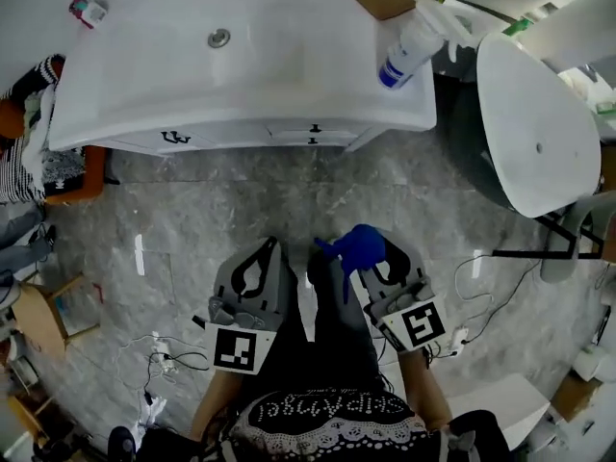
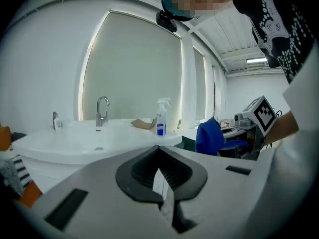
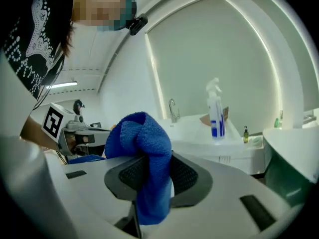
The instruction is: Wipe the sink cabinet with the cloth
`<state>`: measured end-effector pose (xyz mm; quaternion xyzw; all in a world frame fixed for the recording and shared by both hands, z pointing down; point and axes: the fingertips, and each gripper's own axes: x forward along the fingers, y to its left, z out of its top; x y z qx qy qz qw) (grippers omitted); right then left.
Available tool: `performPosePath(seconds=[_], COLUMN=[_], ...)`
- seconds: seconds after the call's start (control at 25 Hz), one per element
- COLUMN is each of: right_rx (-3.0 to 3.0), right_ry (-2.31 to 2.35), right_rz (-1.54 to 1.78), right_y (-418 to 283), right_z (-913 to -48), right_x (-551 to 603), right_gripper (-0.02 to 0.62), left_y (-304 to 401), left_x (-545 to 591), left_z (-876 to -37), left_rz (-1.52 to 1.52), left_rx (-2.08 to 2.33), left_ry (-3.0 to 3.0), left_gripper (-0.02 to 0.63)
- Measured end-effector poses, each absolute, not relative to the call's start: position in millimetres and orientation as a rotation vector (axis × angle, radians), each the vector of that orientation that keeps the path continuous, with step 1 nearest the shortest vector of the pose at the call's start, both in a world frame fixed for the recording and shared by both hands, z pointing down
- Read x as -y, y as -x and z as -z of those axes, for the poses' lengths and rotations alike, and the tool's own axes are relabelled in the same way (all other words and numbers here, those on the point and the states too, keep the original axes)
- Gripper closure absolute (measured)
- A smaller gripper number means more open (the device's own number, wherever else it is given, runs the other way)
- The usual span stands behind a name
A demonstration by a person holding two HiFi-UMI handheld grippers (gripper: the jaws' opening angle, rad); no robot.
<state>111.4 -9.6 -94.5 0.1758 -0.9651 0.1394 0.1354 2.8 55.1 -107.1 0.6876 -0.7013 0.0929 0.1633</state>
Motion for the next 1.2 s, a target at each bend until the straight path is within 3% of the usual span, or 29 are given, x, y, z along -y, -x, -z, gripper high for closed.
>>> performPosePath(seconds=[0.24,0.56,0.8,1.0,1.2], right_rx=[2.817,2.849,2.806,2.695,2.599], right_ry=[-0.546,-0.561,-0.652,-0.861,-0.987], right_rz=[-0.443,-0.435,-0.446,-0.45,-0.453], right_y=[-153.9,-205.9,-219.4,-241.0,-244.2], right_z=[198.8,206.1,200.7,197.1,193.5], right_x=[7.9,-13.2,-27.4,-29.6,-59.6], right_gripper=[0.48,0.48,0.48,0.48,0.48], left_y=[-47.1,-25.3,-53.3,-168.4,-185.1], left_x=[-62.6,-85.9,-87.0,-64.0,-73.9], left_z=[215.1,278.4,280.7,238.2,223.5], left_rz=[-0.242,-0.328,-0.078,0.056,0.0], left_rx=[1.962,2.112,2.155,1.628,1.462], left_ry=[-2.093,-2.179,-2.118,-2.29,-2.406], left_gripper=[0.606,0.606,0.606,0.606,0.606])
